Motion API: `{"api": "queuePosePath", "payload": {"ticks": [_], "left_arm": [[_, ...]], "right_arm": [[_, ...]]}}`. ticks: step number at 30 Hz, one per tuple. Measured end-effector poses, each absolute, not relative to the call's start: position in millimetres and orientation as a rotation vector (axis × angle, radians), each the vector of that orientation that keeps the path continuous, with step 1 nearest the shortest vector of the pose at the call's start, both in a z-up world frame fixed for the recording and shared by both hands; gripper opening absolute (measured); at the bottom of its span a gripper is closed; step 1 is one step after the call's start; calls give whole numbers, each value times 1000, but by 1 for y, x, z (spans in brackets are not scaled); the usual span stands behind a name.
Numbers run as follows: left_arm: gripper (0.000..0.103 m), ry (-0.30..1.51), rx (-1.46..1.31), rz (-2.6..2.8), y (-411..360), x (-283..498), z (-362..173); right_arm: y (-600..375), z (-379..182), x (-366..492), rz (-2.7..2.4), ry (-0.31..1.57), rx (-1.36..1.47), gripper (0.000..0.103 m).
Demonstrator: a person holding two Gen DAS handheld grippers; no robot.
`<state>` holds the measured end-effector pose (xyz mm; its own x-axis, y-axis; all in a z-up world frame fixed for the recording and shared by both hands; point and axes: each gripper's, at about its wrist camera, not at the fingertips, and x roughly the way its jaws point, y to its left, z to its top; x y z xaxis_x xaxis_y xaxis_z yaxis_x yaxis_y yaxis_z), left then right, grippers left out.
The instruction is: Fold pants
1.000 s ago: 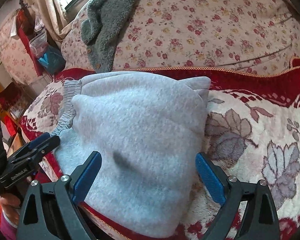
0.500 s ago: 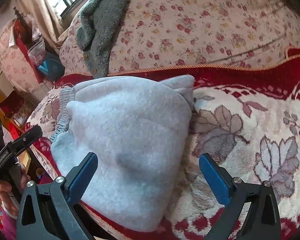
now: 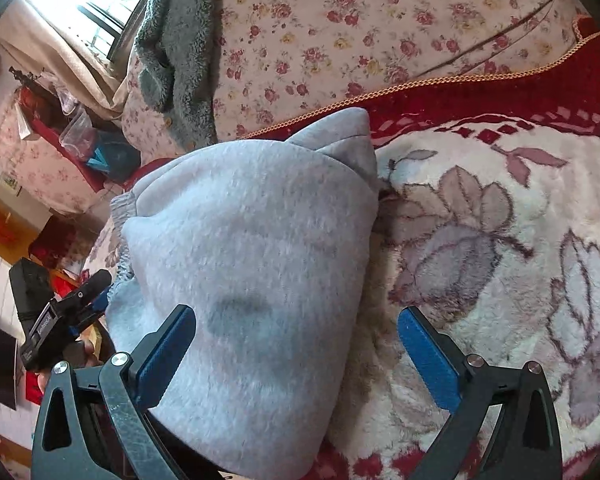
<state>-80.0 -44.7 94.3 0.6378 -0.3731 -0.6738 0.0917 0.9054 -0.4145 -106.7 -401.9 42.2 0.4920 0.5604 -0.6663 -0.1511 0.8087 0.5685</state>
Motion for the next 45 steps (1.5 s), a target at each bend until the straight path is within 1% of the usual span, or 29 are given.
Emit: {"api": "queuePosePath", "payload": {"ticks": [4, 10, 13, 16, 23, 28, 30, 32, 33, 35, 37, 41, 45], "left_arm": [[93, 866, -341, -279, -49, -71, 84], [94, 885, -366, -327, -50, -67, 70], [100, 898, -360, -328, -51, -65, 61], [103, 898, -384, -342, -49, -61, 54], [103, 895, -442, -380, -46, -51, 35], [103, 916, -500, -408, -42, -47, 25], [98, 909, -483, -403, -43, -50, 27], [86, 891, -445, -390, -48, -56, 34], [83, 881, -421, -381, -51, -59, 39], [75, 869, -383, -357, -57, -63, 46], [71, 861, -363, -333, -60, -66, 51], [66, 843, -314, -296, -69, -73, 64], [65, 846, -336, -295, -74, -78, 73]], "right_arm": [[-395, 38, -96, 501, 965, 431, 103], [-396, 30, -71, 598, 961, 457, 103], [-397, 23, -59, 653, 965, 494, 103], [-393, 14, -50, 699, 977, 508, 103], [-390, -4, -34, 766, 1016, 578, 103], [-385, 0, -40, 747, 967, 577, 103], [-386, 3, -45, 750, 941, 579, 99], [-388, 7, -49, 751, 926, 574, 92], [-388, 9, -50, 748, 919, 565, 89], [-387, 14, -54, 741, 906, 543, 86], [-388, 18, -56, 737, 900, 540, 83], [-390, 26, -62, 720, 888, 543, 81], [-394, 35, -66, 714, 881, 555, 81]]}}
